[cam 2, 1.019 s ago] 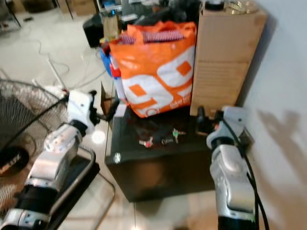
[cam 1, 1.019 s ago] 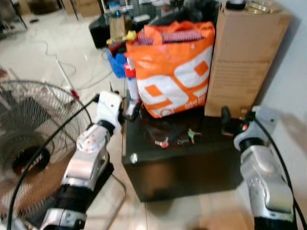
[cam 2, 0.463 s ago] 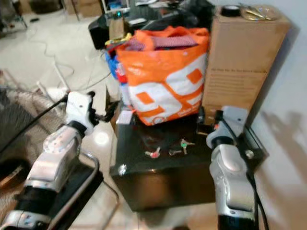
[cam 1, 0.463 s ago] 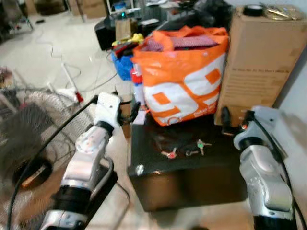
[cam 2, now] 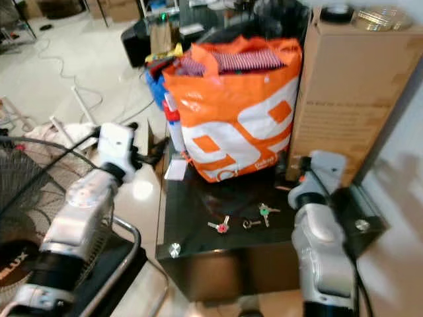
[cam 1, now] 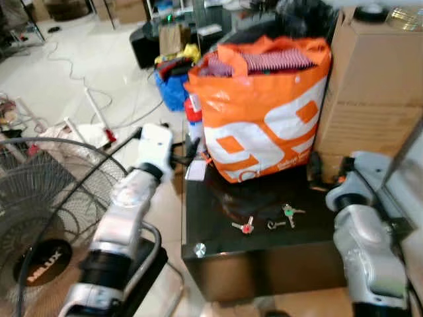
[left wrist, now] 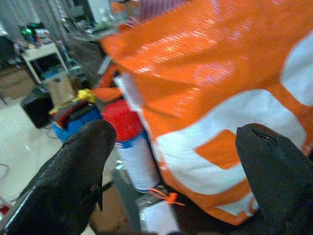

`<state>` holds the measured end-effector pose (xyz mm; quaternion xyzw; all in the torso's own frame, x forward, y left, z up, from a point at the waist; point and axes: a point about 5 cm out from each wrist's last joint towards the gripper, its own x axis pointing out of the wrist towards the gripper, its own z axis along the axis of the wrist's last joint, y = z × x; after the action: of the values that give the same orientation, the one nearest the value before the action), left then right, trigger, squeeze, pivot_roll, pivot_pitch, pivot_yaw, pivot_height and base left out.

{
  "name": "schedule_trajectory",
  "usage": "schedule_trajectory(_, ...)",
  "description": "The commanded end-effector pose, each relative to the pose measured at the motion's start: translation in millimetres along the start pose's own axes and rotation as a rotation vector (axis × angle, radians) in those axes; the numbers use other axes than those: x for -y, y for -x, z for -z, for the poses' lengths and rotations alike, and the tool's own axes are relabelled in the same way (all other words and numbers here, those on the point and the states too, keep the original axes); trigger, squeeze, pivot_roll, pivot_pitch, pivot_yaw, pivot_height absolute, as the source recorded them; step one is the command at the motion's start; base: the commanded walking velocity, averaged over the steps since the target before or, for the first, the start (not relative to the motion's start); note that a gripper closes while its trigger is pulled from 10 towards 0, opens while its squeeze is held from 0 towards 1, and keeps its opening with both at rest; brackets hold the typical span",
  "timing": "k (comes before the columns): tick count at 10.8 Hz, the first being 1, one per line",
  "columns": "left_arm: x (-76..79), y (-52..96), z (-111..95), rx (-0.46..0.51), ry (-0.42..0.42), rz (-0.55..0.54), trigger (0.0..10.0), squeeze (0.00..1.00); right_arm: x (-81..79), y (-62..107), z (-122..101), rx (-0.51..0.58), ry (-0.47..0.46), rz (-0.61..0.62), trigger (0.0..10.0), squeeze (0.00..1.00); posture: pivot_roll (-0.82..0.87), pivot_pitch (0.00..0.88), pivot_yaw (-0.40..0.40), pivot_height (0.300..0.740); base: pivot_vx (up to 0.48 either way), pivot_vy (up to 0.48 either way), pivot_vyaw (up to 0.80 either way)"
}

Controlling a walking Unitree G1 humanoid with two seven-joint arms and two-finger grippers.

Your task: Hang keys on a hook

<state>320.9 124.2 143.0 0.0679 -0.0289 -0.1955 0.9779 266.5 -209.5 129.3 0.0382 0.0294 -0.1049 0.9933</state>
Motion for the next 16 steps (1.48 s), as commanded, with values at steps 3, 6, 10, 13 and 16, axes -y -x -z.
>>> schedule_trajectory(3,-9.2,4.6,2.5,-0.011,-0.02,-0.035,10.0,0.0,-8.0,-1.3,-1.9,0.007,0.0,-0.026,10.0,1.0,-0.22,0.0,0.112,0.74,0.0,0.0,0.0)
schedule_trajectory(6,-7.2,6.3,5.1,-0.017,-0.02,-0.029,10.0,0.0,-6.7,-0.8,-2.9,0.01,0.009,-0.029,10.0,1.0,-0.22,0.0,0.109,0.74,0.0,0.0,0.0)
schedule_trajectory(10,-7.9,15.7,14.7,-0.068,-0.06,0.012,10.0,0.0,-7.0,-2.0,5.2,-0.03,0.033,-0.028,10.0,1.0,-0.21,0.0,0.126,0.74,0.0,0.0,0.0)
schedule_trajectory(13,-1.0,18.0,21.7,-0.113,-0.087,0.096,10.0,0.0,-9.6,-2.8,21.8,-0.143,0.093,-0.116,10.0,1.0,-0.21,0.0,0.127,0.74,0.0,0.0,0.0)
schedule_trajectory(16,-0.7,18.6,24.3,-0.128,-0.098,0.125,10.0,0.0,-6.9,-3.8,30.1,-0.182,0.114,-0.099,10.0,1.0,-0.18,0.0,0.108,0.74,0.0,0.0,0.0)
